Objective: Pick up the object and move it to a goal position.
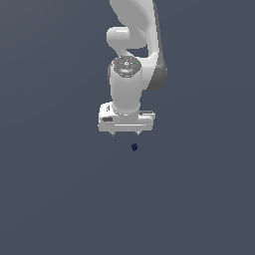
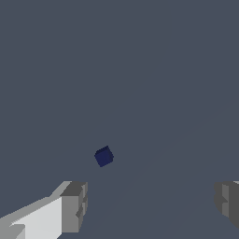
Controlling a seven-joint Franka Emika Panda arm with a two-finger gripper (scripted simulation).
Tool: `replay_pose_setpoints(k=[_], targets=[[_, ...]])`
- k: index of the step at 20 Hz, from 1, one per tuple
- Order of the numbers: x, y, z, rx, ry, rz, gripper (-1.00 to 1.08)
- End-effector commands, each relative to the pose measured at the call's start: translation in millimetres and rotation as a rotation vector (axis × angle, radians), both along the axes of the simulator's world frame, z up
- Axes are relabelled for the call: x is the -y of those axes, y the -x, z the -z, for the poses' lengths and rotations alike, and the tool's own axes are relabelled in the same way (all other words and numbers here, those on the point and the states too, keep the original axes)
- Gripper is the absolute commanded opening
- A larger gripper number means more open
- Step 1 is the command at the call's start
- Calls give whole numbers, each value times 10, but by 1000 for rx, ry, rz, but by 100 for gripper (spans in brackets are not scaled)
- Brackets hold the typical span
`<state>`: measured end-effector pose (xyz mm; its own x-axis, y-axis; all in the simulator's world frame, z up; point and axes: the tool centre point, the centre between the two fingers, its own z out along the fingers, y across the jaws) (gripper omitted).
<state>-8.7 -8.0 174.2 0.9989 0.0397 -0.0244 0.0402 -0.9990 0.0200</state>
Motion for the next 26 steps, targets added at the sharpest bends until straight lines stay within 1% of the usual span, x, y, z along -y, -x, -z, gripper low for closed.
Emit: replay_pose_setpoints(k=[1, 7, 13, 19, 26], targets=[[46, 16, 8, -7, 7, -6, 100], [28, 13, 16, -5, 4, 5, 100], [-6, 22, 83, -3, 2, 63, 100], [-70, 39, 200, 1, -3, 169, 100], [-167, 73, 391, 6, -8, 346, 100]])
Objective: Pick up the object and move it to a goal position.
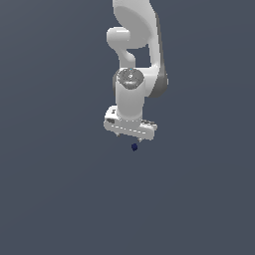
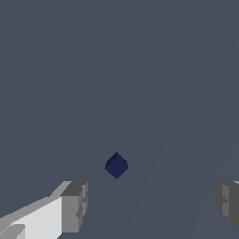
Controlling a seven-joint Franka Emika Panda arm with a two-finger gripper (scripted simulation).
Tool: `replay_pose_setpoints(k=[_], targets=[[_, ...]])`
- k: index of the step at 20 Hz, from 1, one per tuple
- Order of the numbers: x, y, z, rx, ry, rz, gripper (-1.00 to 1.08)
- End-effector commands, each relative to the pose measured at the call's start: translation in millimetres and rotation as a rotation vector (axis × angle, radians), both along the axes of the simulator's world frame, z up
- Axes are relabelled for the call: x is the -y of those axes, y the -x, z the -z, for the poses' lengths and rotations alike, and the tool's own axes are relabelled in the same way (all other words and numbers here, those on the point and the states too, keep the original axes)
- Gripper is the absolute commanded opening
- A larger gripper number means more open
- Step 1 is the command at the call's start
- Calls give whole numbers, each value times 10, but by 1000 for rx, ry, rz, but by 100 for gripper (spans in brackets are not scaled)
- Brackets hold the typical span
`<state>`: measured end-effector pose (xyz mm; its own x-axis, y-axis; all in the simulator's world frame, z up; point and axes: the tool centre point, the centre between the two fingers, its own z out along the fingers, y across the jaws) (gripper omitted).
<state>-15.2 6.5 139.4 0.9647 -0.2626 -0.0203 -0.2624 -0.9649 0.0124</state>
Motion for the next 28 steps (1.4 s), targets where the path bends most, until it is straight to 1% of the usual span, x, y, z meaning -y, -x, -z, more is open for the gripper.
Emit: replay_pose_setpoints(k=[1, 20, 28], targets=[[-35, 14, 71, 2, -2, 67, 100], [-244, 155, 577, 16, -2, 573, 100], [-285, 204, 711, 22, 1, 717, 100]])
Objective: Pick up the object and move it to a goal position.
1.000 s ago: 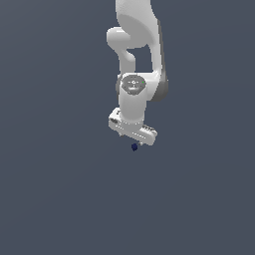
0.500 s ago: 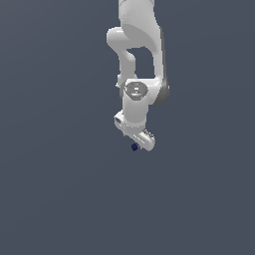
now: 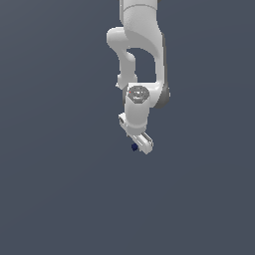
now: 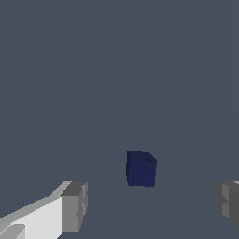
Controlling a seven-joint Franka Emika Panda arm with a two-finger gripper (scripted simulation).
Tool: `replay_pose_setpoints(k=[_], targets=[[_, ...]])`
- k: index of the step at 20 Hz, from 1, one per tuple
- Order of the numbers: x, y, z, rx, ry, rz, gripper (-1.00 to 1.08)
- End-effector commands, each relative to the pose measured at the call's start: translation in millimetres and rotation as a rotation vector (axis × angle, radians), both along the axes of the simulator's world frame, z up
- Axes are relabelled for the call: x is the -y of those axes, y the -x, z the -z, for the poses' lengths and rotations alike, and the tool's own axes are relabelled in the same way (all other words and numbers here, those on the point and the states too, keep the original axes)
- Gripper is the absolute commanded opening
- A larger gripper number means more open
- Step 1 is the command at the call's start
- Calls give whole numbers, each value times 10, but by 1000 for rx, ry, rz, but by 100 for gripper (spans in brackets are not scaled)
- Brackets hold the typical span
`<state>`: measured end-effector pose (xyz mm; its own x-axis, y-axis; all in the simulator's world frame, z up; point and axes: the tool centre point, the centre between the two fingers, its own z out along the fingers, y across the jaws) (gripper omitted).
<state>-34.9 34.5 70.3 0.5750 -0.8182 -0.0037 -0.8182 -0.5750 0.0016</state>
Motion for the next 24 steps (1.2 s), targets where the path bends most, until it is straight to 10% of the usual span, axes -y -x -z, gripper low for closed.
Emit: replay_pose_setpoints(k=[1, 24], targets=[[-8, 11, 31, 2, 1, 36, 100], [-19, 37, 529, 3, 2, 80, 100]])
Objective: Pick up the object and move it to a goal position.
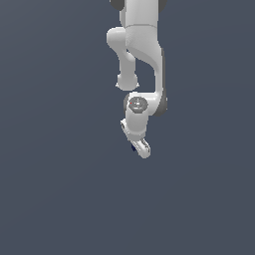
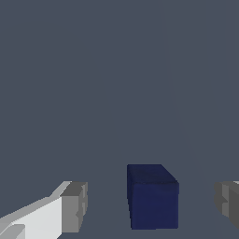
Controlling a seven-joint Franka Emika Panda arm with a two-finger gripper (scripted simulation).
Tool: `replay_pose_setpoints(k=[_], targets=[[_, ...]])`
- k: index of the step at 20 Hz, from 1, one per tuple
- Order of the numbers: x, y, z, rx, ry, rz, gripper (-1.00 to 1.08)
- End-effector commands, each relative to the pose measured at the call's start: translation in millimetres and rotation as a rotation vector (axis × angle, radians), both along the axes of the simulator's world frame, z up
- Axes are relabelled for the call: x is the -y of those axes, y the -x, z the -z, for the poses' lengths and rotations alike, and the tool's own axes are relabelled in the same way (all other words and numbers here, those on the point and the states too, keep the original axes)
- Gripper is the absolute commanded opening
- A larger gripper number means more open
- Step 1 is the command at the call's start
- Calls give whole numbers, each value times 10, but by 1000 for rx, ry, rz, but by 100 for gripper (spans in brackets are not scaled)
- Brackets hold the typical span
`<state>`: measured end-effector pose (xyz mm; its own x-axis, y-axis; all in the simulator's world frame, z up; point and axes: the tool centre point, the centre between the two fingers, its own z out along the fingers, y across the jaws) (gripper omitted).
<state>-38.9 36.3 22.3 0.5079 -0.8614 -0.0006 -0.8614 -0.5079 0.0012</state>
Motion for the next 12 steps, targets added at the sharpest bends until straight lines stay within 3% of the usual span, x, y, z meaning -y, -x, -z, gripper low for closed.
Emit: replay_pose_setpoints(k=[1, 4, 5, 12], targets=[[-3, -6, 69, 1, 0, 0, 100], [-4, -10, 92, 1, 0, 0, 100], [-4, -10, 92, 1, 0, 0, -100], [-4, -10, 92, 1, 0, 0, -100]])
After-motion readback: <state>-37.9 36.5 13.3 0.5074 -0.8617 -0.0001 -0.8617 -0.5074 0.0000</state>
